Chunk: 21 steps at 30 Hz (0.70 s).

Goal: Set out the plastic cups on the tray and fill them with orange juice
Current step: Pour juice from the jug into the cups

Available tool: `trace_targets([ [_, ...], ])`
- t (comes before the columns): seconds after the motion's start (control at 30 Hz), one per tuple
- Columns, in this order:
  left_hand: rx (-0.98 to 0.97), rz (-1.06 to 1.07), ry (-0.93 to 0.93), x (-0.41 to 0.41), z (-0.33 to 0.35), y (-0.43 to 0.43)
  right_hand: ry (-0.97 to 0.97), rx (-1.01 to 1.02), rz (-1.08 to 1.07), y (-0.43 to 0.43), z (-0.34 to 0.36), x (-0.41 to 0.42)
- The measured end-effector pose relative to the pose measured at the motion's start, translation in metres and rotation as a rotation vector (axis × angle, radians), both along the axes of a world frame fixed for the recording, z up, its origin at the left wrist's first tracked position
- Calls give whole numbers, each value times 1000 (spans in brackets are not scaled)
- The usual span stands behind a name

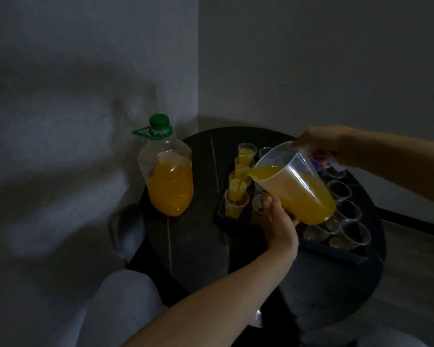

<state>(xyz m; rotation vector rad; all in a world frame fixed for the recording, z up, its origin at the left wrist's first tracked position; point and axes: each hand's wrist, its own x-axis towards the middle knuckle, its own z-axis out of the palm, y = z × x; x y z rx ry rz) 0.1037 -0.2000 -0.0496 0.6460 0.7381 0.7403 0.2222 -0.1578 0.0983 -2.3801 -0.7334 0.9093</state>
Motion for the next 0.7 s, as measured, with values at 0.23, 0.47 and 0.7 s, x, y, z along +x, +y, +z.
trace_targets([
  [0.23,8,22,-3,2,3,-1,2,-13,1,1,1,3],
  [0.47,-30,-11,12,1,5,-2,-11,8,31,-1,3,2],
  [0.7,11,63,-26,3,2,0,-2,24,9,-3,4,1],
])
